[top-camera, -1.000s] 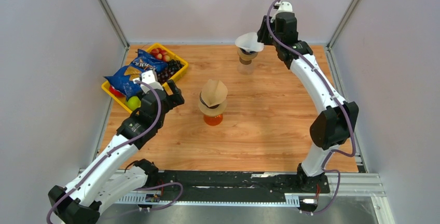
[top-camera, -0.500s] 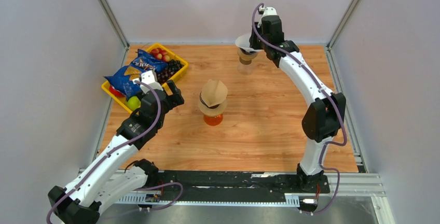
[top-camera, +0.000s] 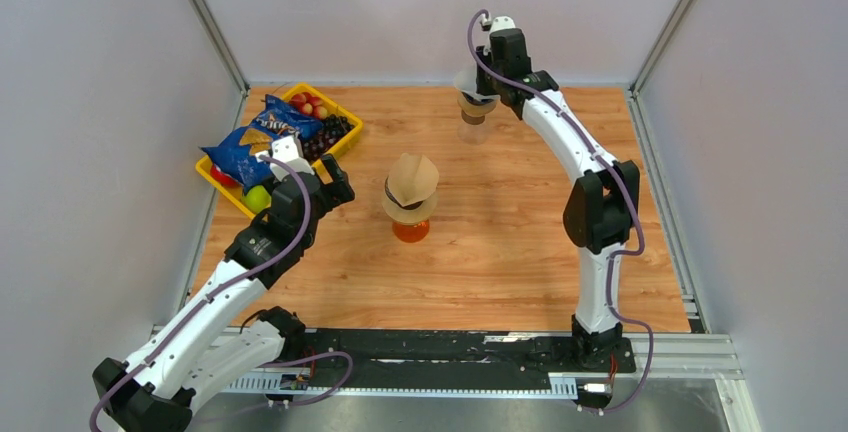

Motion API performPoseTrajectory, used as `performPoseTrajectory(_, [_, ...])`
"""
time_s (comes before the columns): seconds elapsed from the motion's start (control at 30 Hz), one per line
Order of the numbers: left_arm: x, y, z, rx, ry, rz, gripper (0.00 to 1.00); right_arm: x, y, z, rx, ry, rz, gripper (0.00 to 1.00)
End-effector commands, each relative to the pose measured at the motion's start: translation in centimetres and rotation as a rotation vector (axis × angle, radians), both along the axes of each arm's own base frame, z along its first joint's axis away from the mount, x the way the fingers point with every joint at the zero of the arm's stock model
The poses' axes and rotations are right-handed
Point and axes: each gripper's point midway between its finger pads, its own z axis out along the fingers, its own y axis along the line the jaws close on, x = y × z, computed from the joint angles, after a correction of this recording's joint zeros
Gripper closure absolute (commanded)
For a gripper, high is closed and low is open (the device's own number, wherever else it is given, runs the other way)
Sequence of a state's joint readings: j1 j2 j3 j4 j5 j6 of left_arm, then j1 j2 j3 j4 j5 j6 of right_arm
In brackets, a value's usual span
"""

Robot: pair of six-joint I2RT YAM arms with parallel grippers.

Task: Place the coffee filter in the dripper

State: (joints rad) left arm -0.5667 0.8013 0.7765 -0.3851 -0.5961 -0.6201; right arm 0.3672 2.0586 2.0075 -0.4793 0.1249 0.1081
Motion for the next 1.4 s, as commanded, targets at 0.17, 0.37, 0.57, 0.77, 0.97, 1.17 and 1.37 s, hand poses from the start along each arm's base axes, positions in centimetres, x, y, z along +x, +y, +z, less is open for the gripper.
performPoseTrajectory(0.17, [0.2,0.4,0.0,0.014,-0.008,0.015,0.0,1.3,0.7,-0.2,-0.064,-0.011,0.057,0.77])
performPoseTrajectory(0.37, [0.2,0.3,-0.1,0.015,-0.005,0.013,0.0,1.4,0.8,-1.2,-0.081,0.009,0.07,0.76])
performPoseTrajectory(0.57, [0.2,0.3,0.0,0.013,-0.006,0.01,0.0,1.8,0.9,-1.6,-0.087,0.011,0.076,0.72])
performPoseTrajectory(0.77, [0.2,0.3,0.0,0.013,-0.007,0.011,0.0,2.3,0.9,-1.8,-0.11,0.003,0.082,0.72])
performPoseTrajectory(0.97, [0.2,0.2,0.0,0.014,-0.006,0.008,0.0,2.5,0.8,-2.9,-0.152,0.013,0.101,0.72])
performPoseTrajectory(1.17, [0.3,0.2,-0.1,0.017,-0.002,0.007,0.0,2.2,1.1,-3.3,-0.262,0.001,0.223,0.7])
performPoseTrajectory(1.37, [0.2,0.3,-0.1,0.019,-0.003,0.007,0.0,2.1,1.4,-3.5,-0.343,-0.017,0.294,0.7])
